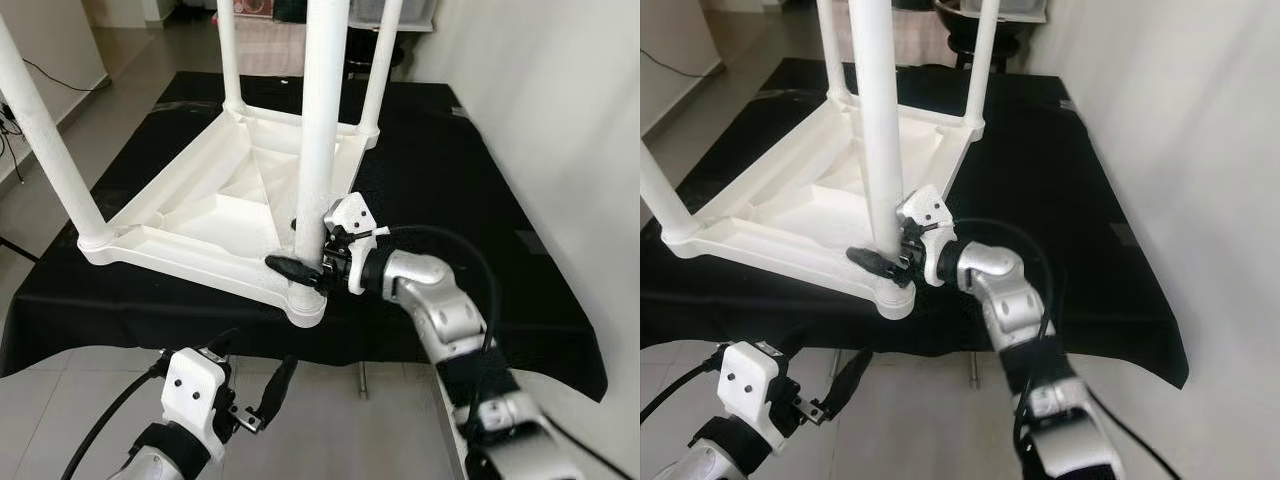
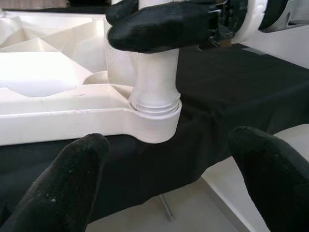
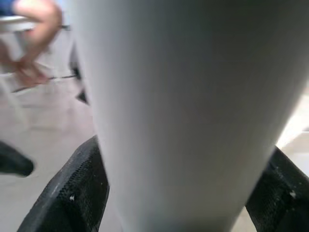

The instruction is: Building children table

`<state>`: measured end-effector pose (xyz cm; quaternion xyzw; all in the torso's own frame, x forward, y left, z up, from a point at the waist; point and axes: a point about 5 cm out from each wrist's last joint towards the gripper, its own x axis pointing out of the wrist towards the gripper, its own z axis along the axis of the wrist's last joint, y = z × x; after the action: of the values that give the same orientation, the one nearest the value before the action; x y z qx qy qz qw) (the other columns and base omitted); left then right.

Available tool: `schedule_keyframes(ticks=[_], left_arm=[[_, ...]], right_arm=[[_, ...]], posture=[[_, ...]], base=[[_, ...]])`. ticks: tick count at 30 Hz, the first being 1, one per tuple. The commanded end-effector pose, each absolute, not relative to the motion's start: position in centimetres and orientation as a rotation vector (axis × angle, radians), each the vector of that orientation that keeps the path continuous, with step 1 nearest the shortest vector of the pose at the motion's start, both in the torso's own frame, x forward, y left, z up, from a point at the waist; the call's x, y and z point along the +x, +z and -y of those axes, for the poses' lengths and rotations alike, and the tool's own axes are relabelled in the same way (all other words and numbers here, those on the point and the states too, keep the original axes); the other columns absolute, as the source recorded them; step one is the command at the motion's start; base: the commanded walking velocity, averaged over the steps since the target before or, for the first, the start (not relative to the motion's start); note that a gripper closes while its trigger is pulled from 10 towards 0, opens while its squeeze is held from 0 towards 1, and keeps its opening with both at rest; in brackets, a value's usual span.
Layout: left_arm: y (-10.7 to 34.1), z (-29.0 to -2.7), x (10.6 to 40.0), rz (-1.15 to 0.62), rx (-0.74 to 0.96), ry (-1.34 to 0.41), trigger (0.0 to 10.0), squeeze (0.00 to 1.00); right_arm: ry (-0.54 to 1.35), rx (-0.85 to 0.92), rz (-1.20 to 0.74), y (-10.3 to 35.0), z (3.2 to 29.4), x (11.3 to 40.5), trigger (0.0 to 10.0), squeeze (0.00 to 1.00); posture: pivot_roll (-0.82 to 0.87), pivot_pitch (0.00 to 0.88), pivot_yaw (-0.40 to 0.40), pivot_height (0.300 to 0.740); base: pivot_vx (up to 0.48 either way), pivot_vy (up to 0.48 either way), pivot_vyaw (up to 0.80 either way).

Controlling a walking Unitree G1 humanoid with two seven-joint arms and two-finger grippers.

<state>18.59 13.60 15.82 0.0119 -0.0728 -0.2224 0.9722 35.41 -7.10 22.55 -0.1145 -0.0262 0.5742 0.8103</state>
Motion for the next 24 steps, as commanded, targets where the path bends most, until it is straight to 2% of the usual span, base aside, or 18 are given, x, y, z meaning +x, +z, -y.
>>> schedule_keyframes(ticks=[1,8,9,10,18,19,24], left_arm=[[15.8,-13.5,18.1,0.130,0.028,-0.451,10.0,0.00],[15.8,-13.4,17.9,0.124,0.026,-0.454,10.0,0.00],[15.8,-13.4,17.8,0.123,0.025,-0.455,10.0,0.00],[15.8,-13.4,17.8,0.122,0.024,-0.456,10.0,0.00],[15.8,-13.4,17.9,0.121,0.022,-0.458,10.0,0.00],[15.7,-13.4,18.1,0.121,0.019,-0.459,10.0,0.00],[15.7,-13.5,18.2,0.121,0.017,-0.461,10.0,0.00]], right_arm=[[1.334,-0.250,0.048,22.4,6.5,35.2,10.0,0.00],[1.397,-0.230,0.030,22.5,6.5,35.6,10.0,0.00],[1.415,-0.222,0.026,22.5,6.5,35.6,8.9,0.00],[1.436,-0.212,0.025,22.4,6.7,35.6,0.0,0.00],[1.409,-0.163,0.033,21.9,8.2,35.5,0.0,0.00],[1.334,-0.140,0.045,21.3,9.6,35.2,0.0,0.00],[1.182,-0.136,0.055,20.7,10.8,34.8,0.0,0.00]], posture=[[0.07,0.210,-0.099,0.740],[0.07,0.219,-0.094,0.740],[0.07,0.221,-0.094,0.740],[0.07,0.222,-0.093,0.740],[0.05,0.218,-0.087,0.740],[0.03,0.209,-0.082,0.740],[0.01,0.205,-0.082,0.740]], base=[[0.000,0.000,0.00],[0.000,0.000,0.00],[0.000,0.000,0.00],[0.000,0.000,0.00],[0.000,0.000,0.00],[0.000,0.000,0.00],[0.000,0.000,0.00]])
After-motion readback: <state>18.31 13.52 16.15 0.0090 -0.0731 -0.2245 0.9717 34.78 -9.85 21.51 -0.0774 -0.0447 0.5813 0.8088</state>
